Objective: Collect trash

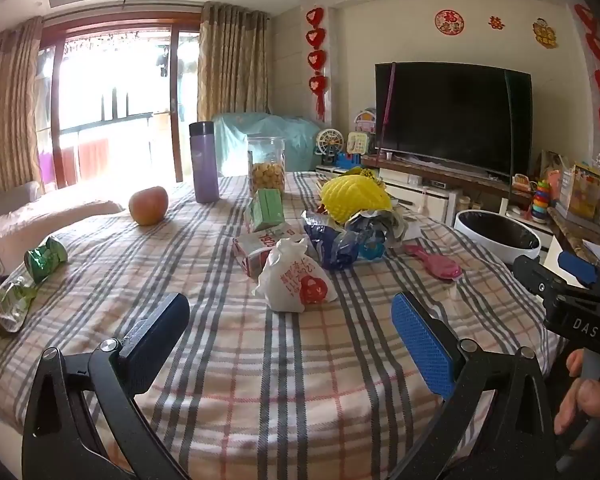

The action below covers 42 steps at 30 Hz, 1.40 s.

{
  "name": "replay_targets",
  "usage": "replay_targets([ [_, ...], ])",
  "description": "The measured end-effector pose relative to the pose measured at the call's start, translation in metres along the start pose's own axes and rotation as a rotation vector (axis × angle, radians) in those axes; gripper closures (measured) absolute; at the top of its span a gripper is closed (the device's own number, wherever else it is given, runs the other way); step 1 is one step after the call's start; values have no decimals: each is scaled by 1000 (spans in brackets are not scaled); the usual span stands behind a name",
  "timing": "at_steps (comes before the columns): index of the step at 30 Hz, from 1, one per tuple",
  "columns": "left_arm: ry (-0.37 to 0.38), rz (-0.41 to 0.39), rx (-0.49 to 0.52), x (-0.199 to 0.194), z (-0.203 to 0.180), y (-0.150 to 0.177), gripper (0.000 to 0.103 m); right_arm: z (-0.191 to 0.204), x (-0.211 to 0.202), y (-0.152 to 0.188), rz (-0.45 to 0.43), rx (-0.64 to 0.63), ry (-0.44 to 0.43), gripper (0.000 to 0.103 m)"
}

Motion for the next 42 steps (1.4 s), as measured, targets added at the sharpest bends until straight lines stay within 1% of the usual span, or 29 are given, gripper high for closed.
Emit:
replay_targets([
  [42, 9, 1, 9, -2, -4, 2, 0, 2, 2, 6, 21, 8, -18, 0],
])
Point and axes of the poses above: each gripper's, at about its wrist camera, not at the fingertips, and x roughly the way its jaws point, z to its left, y to its underside, the point moved 6 cm from there along x, roughly the way its jaws point, and after that the axes turned 12 degrees about x, right-handed, at the moved point
